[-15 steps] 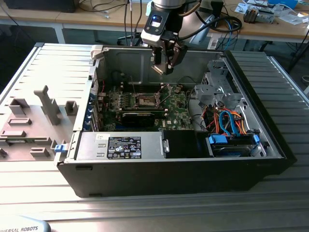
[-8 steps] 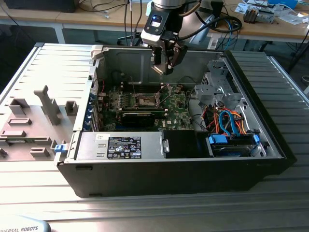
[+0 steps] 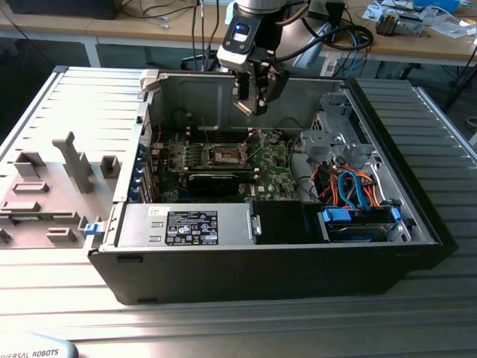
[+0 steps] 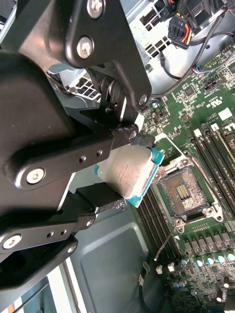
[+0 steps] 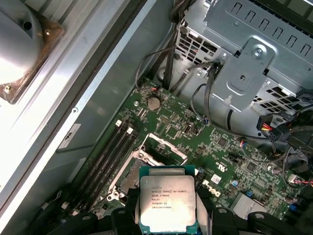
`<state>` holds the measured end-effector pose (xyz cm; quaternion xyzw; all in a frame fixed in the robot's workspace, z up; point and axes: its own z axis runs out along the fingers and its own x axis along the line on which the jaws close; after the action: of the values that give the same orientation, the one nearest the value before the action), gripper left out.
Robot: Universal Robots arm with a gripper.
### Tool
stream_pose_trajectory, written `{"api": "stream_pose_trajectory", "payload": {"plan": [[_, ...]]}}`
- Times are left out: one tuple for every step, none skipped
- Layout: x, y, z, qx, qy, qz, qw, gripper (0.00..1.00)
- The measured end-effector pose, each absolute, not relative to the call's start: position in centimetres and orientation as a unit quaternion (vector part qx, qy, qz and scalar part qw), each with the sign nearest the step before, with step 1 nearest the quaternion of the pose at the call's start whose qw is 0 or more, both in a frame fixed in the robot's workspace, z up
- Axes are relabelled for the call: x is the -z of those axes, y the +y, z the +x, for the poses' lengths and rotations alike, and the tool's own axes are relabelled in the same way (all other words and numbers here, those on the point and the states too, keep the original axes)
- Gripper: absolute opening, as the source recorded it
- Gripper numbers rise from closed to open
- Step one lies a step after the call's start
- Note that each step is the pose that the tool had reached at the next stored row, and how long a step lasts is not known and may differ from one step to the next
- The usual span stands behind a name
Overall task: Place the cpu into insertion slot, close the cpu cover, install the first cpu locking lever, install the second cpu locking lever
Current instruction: 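Place the cpu into insertion slot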
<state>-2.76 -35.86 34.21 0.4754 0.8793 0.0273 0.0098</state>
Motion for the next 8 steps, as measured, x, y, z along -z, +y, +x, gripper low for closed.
{"api": "stream_pose_trajectory", "payload": {"plan": [[-34.21, -35.86, -2.76, -0.027, 0.879, 0.476, 0.010, 0.54], [-34.21, -35.86, -2.76, -0.027, 0.879, 0.477, 0.010, 0.54], [-34.21, -35.86, -2.76, -0.027, 0.878, 0.477, 0.010, 0.54], [-34.21, -35.87, -2.76, -0.027, 0.878, 0.478, 0.010, 0.54], [-34.21, -35.86, -2.76, -0.027, 0.878, 0.478, 0.010, 0.54], [-34.21, -35.86, -2.76, -0.027, 0.877, 0.479, 0.010, 0.54], [-34.20, -35.86, -2.76, -0.027, 0.877, 0.479, 0.010, 0.54], [-34.21, -35.86, -2.76, -0.027, 0.877, 0.480, 0.010, 0.54]]}}
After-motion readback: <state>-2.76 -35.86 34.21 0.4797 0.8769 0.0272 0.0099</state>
